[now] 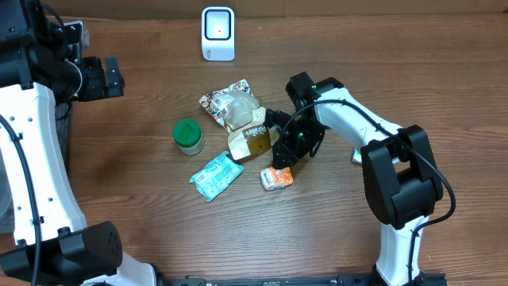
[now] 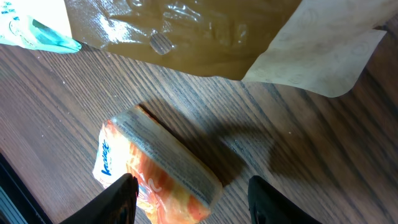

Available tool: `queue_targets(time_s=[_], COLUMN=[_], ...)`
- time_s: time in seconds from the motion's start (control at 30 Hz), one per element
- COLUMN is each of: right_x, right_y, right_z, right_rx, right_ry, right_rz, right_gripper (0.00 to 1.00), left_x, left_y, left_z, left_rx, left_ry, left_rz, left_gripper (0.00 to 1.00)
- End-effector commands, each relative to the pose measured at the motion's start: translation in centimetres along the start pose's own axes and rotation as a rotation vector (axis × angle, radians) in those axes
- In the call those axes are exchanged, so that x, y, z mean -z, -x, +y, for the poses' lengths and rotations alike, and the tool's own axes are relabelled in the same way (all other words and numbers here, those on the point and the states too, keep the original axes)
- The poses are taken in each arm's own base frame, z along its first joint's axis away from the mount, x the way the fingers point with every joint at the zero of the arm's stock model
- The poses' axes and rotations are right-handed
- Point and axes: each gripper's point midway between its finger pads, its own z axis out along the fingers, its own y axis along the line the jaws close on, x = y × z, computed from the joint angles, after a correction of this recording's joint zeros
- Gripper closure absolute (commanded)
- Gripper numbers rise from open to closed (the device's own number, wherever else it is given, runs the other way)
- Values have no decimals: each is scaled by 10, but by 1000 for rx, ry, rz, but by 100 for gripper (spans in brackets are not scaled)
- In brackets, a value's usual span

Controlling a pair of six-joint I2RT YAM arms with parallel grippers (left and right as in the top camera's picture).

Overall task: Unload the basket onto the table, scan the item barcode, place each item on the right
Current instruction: 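Lower the right gripper and grasp the orange Kleenex pack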

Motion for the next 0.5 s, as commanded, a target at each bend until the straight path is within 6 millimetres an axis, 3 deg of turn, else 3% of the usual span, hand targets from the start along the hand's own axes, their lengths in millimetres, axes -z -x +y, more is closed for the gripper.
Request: queue_targets(time_s=[0.0,0.47], right_x=[-3,-3], right_y=[-2,-1], right_z=[2,3], right_rx=[3,3], right_ry=[20,26], right_rz=[0,-4], right_gripper=[46,46], left_x=[-1,-1], left_y=[-1,-1], left_z=[-1,-1], left_rx=[-21,-21], left_ry=[-11,-11], left_rz=[3,3], left_gripper=[1,1])
